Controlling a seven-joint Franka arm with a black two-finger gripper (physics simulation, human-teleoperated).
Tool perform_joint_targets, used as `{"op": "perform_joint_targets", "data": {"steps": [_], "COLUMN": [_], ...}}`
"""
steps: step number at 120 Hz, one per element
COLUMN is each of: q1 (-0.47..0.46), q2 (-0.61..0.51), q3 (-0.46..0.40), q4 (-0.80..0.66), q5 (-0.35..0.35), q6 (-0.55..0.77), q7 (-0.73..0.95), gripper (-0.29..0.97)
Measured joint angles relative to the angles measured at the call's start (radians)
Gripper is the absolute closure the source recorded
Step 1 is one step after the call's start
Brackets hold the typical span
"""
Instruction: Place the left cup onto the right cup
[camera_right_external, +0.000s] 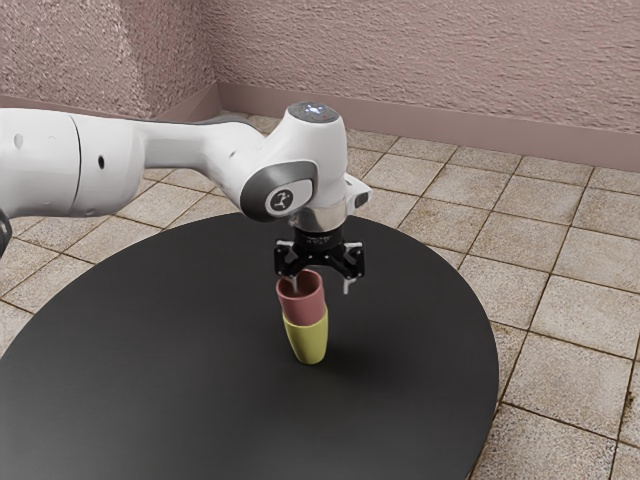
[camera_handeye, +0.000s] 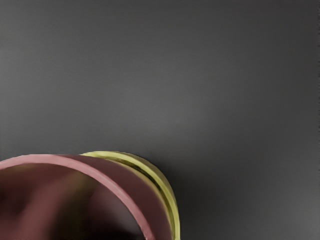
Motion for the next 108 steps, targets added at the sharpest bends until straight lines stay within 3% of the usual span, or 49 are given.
{"op": "perform_joint_targets", "data": {"steps": [85,108], "q1": [-0.002,-0.002], "q2": [-0.158,-0.195], "q3": [-0.012,0.023], "q4": [0.017,0.033], "q5": [-0.004,-0.038], "q6": [-0.077,-0.122], "q7": [0.019,0.069], "gripper": [0.00,0.00]}}
